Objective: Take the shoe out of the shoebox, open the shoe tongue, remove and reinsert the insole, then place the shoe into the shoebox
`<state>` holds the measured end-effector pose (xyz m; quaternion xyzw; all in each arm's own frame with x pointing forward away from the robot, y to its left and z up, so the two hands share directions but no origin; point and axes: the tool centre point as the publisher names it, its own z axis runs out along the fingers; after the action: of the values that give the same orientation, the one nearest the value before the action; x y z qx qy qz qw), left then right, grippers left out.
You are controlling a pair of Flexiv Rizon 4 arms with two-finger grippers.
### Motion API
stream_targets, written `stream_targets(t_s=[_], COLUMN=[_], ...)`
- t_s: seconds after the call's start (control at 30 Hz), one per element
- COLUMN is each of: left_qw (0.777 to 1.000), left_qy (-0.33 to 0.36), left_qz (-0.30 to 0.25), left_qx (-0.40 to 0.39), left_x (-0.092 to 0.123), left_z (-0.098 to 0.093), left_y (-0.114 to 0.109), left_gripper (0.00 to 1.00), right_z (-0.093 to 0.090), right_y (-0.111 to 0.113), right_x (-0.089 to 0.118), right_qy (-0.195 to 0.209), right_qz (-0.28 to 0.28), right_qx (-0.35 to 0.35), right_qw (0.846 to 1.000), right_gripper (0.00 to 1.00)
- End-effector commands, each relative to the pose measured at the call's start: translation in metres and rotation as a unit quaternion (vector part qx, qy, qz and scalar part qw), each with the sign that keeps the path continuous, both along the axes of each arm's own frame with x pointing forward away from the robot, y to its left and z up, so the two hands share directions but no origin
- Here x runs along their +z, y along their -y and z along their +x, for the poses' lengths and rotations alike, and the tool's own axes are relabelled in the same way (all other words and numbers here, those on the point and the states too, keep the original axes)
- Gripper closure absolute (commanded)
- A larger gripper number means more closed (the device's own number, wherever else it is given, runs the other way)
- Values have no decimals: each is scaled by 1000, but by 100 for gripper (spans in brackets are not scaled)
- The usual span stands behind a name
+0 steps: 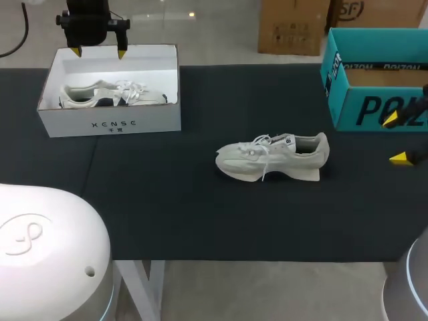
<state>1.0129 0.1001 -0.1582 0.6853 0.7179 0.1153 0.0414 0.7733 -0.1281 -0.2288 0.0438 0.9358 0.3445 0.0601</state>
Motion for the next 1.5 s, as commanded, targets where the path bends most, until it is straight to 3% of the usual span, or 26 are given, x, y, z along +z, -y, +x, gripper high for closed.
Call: stream_targets(t_s=[0.03,0.33,0.5,0.63,0.93,1.33,1.5], left_qw=[1000,1000,1000,1000,1000,1000,1000], left_qy=[0,0,0,0,0,0,0], left_qz=[1,1,1,1,1,1,1], left_qx=[0,0,0,0,0,0,0], left_x=[0,0,0,0,0,0,0], left_z=[0,0,0,0,0,0,0], left_y=[0,0,0,0,0,0,0], left_gripper=[0,0,0,0,0,0,0], right_z=[13,29,35,40,48,59,66], right_y=[-1,1,-5,-13,-24,-26,-28], right_x=[-9,-36,-42,-46,-62,-99,-111], right_qy=[-23,-1,8,41,84,82,81], right_qz=[4,126,111,114,150,164,193], right_qx=[-2,16,36,60,68,49,64], right_qw=[1000,992,993,991,983,982,976], right_gripper=[0,0,0,0,0,0,0])
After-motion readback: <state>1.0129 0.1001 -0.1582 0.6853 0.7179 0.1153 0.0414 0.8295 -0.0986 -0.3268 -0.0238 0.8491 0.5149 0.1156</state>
